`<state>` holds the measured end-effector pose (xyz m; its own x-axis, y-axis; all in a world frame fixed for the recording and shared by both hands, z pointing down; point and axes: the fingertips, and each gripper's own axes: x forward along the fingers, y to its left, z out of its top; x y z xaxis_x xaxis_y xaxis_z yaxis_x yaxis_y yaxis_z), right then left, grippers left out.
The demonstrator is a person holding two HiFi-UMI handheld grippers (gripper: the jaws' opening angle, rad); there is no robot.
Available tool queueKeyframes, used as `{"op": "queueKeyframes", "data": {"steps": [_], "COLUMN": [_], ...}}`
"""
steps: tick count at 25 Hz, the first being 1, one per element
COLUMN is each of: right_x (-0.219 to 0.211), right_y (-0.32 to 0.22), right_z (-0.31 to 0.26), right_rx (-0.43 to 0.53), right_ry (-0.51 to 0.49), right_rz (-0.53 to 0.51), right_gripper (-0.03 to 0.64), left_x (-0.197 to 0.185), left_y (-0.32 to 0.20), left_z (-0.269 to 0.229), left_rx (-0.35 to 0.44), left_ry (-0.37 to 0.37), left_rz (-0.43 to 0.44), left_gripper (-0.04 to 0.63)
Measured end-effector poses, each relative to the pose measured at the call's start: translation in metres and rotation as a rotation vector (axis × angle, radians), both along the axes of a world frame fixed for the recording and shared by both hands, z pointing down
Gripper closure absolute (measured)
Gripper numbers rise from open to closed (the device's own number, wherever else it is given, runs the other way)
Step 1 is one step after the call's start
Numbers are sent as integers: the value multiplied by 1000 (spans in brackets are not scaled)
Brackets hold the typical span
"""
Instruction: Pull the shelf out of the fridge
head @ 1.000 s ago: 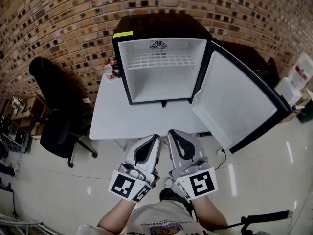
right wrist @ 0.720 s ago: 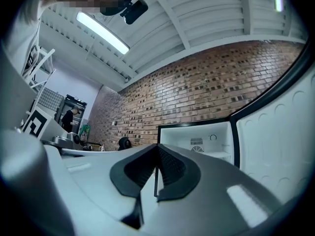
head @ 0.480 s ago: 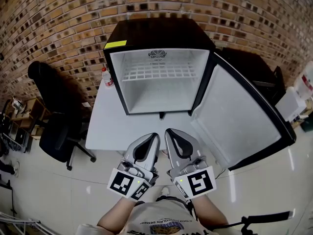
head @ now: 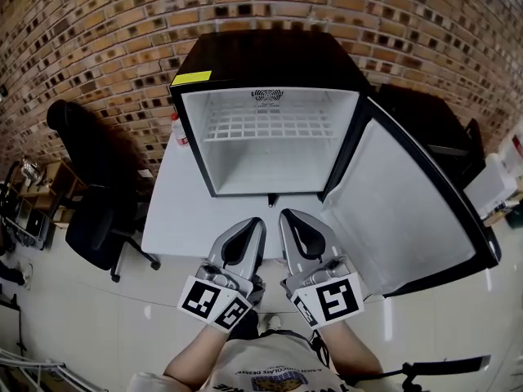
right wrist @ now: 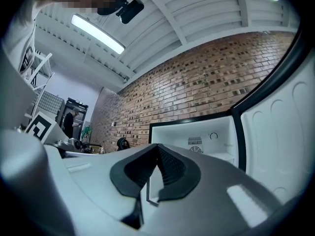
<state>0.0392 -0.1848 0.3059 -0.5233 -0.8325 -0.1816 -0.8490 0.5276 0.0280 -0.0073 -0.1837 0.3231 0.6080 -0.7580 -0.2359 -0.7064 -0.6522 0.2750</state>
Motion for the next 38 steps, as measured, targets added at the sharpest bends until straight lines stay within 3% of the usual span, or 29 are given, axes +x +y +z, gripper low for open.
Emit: {"op": "queueKeyframes", "data": {"steps": [11, 20, 23, 27, 30, 33, 38], "right_x": [1, 13, 19, 24, 24, 27, 36], "right_y": [-53, -107, -123, -143, -155, -167, -187], "right_z": [8, 16, 21, 29, 37, 46, 61], "right_rx": [-25, -80, -123, -186, -235, -278, -369], "right_ry": [-6, -78, -144, -248, -305, -359, -524], "right_rz": [37, 99, 107, 101, 85, 80, 68], "right_gripper": [614, 615, 617, 617, 613, 534, 504], "left_x": [-7, -8, -10, -16, -24, -28, -40], "left_y": [-54, -108, -128, -153, -166, -177, -202], "left_z": [5, 11, 20, 35, 39, 42, 56], "left_rx": [-20, -65, -136, -256, -282, -304, -366], "left_ry": [38, 82, 148, 294, 350, 401, 549], "left_rz": [13, 38, 49, 79, 70, 68, 48], "left_gripper": [592, 592, 592, 592, 560, 547, 496]}}
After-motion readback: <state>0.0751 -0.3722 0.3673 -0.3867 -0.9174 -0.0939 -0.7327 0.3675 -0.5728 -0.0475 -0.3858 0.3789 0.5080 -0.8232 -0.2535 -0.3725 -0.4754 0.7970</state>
